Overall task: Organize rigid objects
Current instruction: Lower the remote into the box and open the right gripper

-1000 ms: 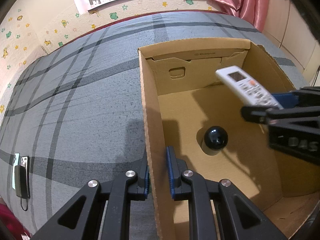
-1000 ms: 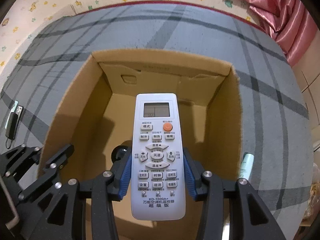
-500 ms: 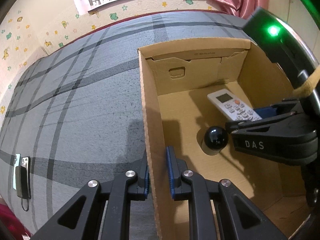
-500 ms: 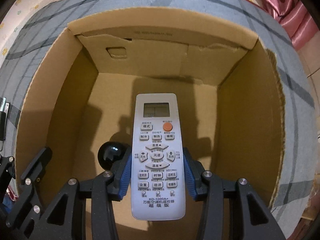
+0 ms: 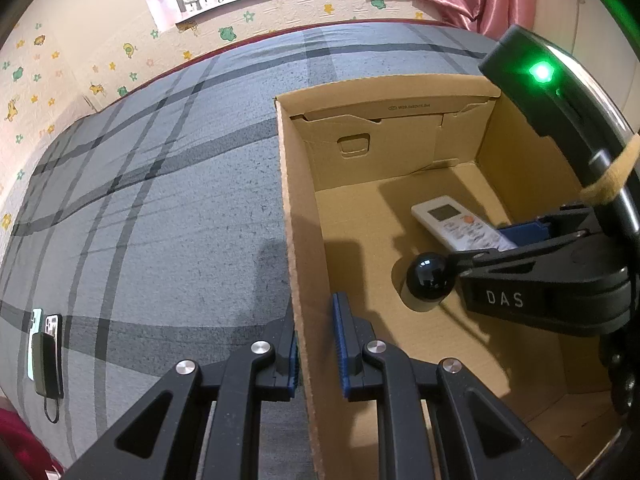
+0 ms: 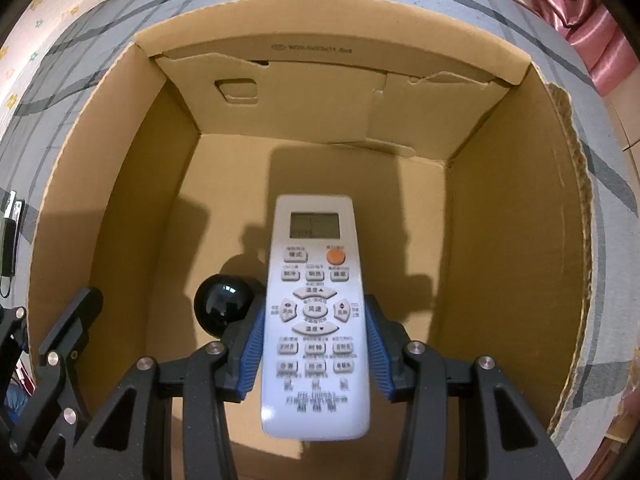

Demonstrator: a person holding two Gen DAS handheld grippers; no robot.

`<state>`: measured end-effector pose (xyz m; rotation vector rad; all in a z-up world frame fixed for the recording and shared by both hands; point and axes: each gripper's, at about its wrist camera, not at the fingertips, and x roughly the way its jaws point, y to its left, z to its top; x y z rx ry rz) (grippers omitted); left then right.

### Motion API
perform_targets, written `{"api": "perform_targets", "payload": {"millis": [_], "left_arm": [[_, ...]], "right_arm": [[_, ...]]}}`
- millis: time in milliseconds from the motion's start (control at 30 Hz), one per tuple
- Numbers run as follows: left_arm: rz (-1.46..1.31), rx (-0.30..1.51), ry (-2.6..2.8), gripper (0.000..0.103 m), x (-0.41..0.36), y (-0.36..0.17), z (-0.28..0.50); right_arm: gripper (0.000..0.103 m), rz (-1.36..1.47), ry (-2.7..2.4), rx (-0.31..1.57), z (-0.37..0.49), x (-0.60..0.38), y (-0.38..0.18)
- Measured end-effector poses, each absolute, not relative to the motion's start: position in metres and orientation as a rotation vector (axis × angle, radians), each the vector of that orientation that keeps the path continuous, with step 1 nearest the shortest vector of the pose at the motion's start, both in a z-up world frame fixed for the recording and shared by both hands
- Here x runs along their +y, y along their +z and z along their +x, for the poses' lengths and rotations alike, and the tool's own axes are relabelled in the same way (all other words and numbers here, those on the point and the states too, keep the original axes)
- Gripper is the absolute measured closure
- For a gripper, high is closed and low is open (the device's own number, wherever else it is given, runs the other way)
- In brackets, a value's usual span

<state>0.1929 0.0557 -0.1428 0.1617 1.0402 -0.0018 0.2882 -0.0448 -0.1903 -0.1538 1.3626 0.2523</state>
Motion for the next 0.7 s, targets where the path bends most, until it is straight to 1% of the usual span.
{"api": "perform_targets", "payload": {"millis": [67, 100, 133, 433, 533, 667, 700], "left_arm": [[0.158, 1.043, -0.005, 0.087, 0.056, -0.143, 0.193], [0.159, 1.043, -0.004, 0.087, 0.056, -0.142, 0.194], [0.157, 1.044, -0.005, 0.087, 0.057, -0.142, 0.194], [0.159, 1.044, -0.004, 0.087, 0.058, -0.14, 0.194], [0.161, 1.044, -0.004, 0.087, 0.058, -0.14, 0.194], [0.164, 1.043, -0.001, 0.087, 0.056, -0.14, 0.194], [0.167, 1.043, 0.0, 0.087, 0.056, -0.14, 0.194]], "right_arm": [[0.052, -0.155, 0.258, 1.348, 0.289, -0.045, -0.187], [0.048, -0.156, 0.262, 1.342, 0.289, -0.045, -0.185], [0.048, -0.154, 0.265, 1.335, 0.289, -0.045, -0.184], [0.047, -0.191, 0.27, 1.275, 0.282, -0.041, -0.168], [0.046, -0.185, 0.27, 1.262, 0.28, -0.044, -0.16], [0.033, -0.182, 0.268, 1.229, 0.272, -0.045, -0.144], [0.033, -0.181, 0.271, 1.219, 0.27, -0.046, -0.139]]}}
